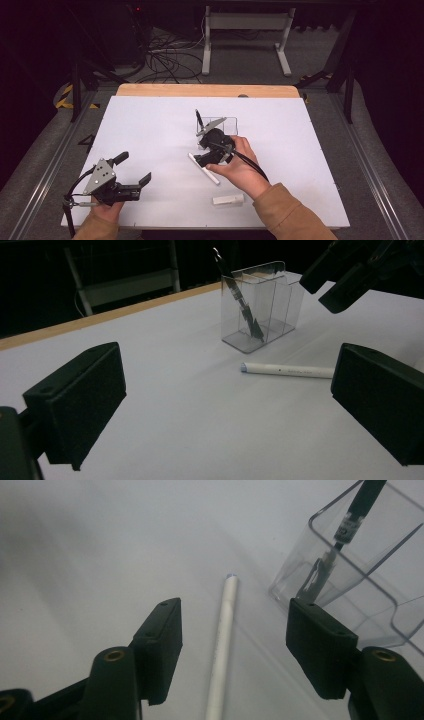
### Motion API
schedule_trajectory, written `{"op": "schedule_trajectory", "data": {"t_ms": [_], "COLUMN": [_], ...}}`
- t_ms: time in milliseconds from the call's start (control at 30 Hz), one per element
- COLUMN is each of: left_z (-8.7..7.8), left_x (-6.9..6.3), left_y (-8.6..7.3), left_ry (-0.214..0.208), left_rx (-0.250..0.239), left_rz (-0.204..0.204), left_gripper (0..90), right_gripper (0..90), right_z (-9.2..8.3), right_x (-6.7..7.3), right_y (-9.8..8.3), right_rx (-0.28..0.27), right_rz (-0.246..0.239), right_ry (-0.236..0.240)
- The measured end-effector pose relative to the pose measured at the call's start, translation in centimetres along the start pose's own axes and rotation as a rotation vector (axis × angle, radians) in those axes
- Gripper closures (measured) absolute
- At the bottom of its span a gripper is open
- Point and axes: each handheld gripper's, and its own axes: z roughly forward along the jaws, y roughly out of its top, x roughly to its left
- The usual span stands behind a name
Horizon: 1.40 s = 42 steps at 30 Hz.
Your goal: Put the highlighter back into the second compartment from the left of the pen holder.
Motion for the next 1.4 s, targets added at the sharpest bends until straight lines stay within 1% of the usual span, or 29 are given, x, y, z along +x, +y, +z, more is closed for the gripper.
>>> {"op": "schedule_trajectory", "data": {"t_ms": [67,100,200,267,367,500,533,600,867,933,1067,1267,1400], "left_z": [0.0,0.0,0.0,0.0,0.0,0.0,0.0,0.0,0.0,0.0,0.0,0.0,0.0], "left_x": [0.0,0.0,0.0,0.0,0.0,0.0,0.0,0.0,0.1,0.1,0.1,0.1,0.1], "left_y": [0.0,0.0,0.0,0.0,0.0,0.0,0.0,0.0,0.0,0.0,0.0,0.0,0.0], "left_ry": [0.001,0.000,0.001,0.001,0.000,0.001,0.000,0.001,0.000,0.001,0.001,0.003,0.003], "left_rx": [0.000,-0.001,0.000,0.001,0.001,0.001,0.000,0.000,0.001,0.002,0.004,0.001,0.003], "left_rz": [0.001,0.000,0.000,0.001,-0.001,0.006,0.000,0.000,0.003,0.004,0.003,0.001,-0.002], "left_gripper": [1.9,1.9,1.9,1.9,2.0,2.0,2.0,2.0,2.0,2.0,2.0,2.0,2.0], "right_gripper": [41.1,41.1,41.8,45.2,46.6,46.6,46.7,49.3,51.8,52.4,54.3,54.9,57.2], "right_z": [0.5,0.7,1.3,1.7,2.3,3.2,3.4,3.8,5.5,6.0,6.5,7.1,7.5], "right_x": [0.2,0.2,0.3,0.3,0.3,0.2,0.1,0.1,0.3,0.2,0.1,0.2,0.2], "right_y": [0.0,0.1,0.1,0.1,0.1,0.1,0.1,0.1,0.1,0.1,0.0,0.1,0.1], "right_rx": [0.018,0.026,0.052,0.069,0.107,0.155,0.166,0.187,0.281,0.308,0.354,0.393,0.419], "right_rz": [0.001,-0.006,-0.013,-0.017,-0.002,0.012,0.016,0.025,0.035,0.054,0.056,0.047,0.059], "right_ry": [-0.020,-0.031,-0.042,-0.047,-0.029,-0.030,-0.029,-0.023,-0.008,0.006,-0.005,-0.007,-0.001]}}
